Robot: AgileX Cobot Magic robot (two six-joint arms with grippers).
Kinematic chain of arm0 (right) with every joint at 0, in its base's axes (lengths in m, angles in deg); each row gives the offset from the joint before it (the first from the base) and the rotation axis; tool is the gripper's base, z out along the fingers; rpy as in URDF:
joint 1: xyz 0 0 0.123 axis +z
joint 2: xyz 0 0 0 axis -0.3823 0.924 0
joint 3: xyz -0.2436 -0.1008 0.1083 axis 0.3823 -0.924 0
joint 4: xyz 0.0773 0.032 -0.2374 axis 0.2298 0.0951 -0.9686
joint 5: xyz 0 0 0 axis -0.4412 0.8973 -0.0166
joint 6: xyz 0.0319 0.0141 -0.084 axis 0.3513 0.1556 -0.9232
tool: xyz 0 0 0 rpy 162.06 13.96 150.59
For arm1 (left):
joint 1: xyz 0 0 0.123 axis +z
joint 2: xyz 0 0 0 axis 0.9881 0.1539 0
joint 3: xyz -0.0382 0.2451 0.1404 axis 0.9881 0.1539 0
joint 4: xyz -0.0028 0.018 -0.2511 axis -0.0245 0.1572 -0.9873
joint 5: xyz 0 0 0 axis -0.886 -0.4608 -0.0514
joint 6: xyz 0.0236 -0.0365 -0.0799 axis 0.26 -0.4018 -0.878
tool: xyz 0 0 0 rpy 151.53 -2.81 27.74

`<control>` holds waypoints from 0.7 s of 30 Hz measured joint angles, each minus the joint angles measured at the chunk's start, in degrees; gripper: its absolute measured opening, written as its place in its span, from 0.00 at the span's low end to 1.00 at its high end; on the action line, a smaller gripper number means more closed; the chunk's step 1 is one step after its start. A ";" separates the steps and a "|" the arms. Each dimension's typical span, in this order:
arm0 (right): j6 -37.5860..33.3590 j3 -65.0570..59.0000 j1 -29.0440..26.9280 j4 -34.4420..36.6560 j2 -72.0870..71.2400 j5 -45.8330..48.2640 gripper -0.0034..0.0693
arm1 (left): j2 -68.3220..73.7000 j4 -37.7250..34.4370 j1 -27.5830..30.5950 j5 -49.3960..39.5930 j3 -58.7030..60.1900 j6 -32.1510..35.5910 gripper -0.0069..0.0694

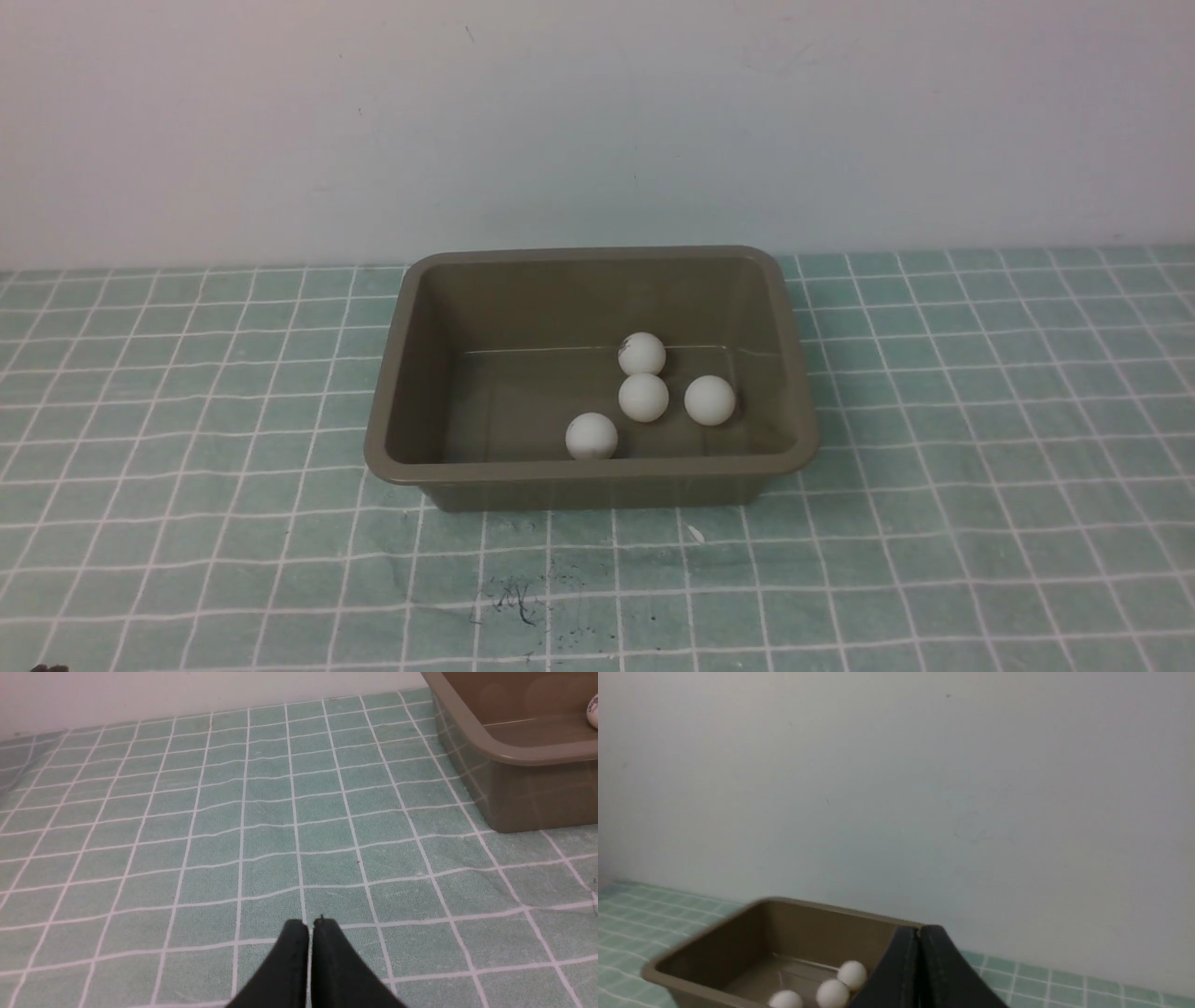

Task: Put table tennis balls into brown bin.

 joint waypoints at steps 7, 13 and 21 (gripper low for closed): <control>-0.43 -15.94 -15.12 -2.65 -3.88 0.07 0.03 | 0.00 0.01 0.00 0.00 0.00 0.00 0.08; -0.43 -20.98 -17.69 -2.71 -4.43 -0.07 0.03 | 0.00 0.06 0.00 0.00 0.00 0.00 0.08; -0.43 -21.00 -17.73 -2.82 -4.43 -0.21 0.03 | 0.00 0.06 0.00 0.00 0.00 0.00 0.08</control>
